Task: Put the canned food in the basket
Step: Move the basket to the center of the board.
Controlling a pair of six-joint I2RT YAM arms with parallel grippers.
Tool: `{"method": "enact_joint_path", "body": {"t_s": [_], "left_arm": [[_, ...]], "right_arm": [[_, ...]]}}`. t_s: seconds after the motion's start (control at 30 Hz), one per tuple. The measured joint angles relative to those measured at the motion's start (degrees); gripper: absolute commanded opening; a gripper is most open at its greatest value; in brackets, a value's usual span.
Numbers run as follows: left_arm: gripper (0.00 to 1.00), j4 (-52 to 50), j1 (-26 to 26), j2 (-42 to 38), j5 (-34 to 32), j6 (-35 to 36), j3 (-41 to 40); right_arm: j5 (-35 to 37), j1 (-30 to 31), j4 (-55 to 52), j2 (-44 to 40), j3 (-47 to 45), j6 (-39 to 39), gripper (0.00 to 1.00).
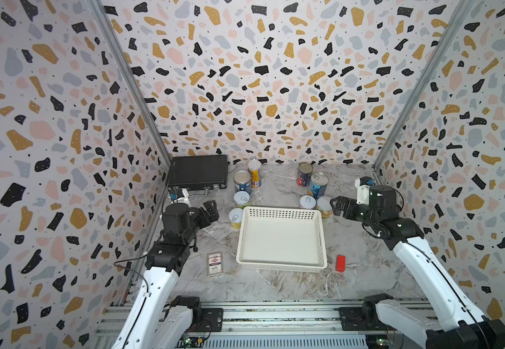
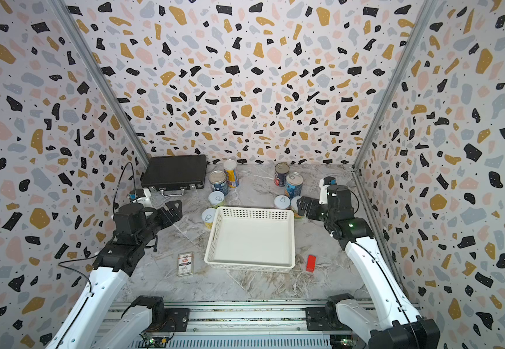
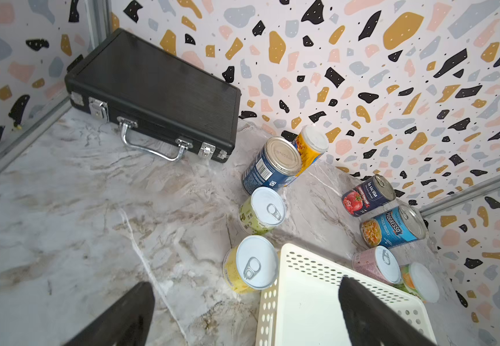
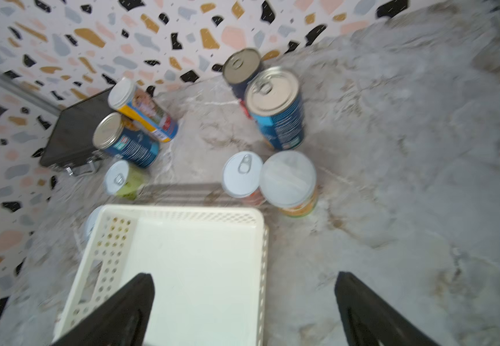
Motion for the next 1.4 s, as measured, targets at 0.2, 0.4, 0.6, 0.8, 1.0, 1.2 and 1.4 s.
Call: {"method": "enact_joint_path", "body": {"t_s": [0.2, 0.4, 0.6, 0.8, 1.0, 1.2, 1.4], "left_arm": [[1.00, -4.22, 4.33, 2.08, 7.76, -4.22, -0.24], [1.00, -9.20, 4.46, 8.28, 10.34, -4.42, 4.37], [1.00, -12.24, 4.46, 8.11, 9.42, -4.87, 4.61], [1.00, -13.77, 4.46, 7.45, 9.20, -4.76, 5.05], [1.00, -13.86, 4.46, 8.37, 9.25, -4.72, 5.11], [1.00, -14.03, 4.46, 10.01, 9.29, -4.72, 5.11], [1.00, -14.05, 4.46, 10.29, 9.46, -4.72, 5.14]], "right_arm": [[-3.28, -0.02, -4.37, -1.16, -1.53, 0.24, 1.00], [-4.52, -0.11, -3.61, 1.60, -4.55, 1.60, 1.00], [-4.66, -0.11, -2.01, 5.92, -7.98, 2.36, 0.94], [-5.29, -0.11, 0.31, 13.79, -7.98, 2.82, 0.93], [-5.57, -0.09, 1.84, 17.29, -7.93, 2.64, 0.85], [-5.99, 1.42, 3.43, 22.80, -5.99, 2.10, 0.74], [-3.17, 4.48, 3.67, 28.41, -1.09, 1.16, 0.65]]}}
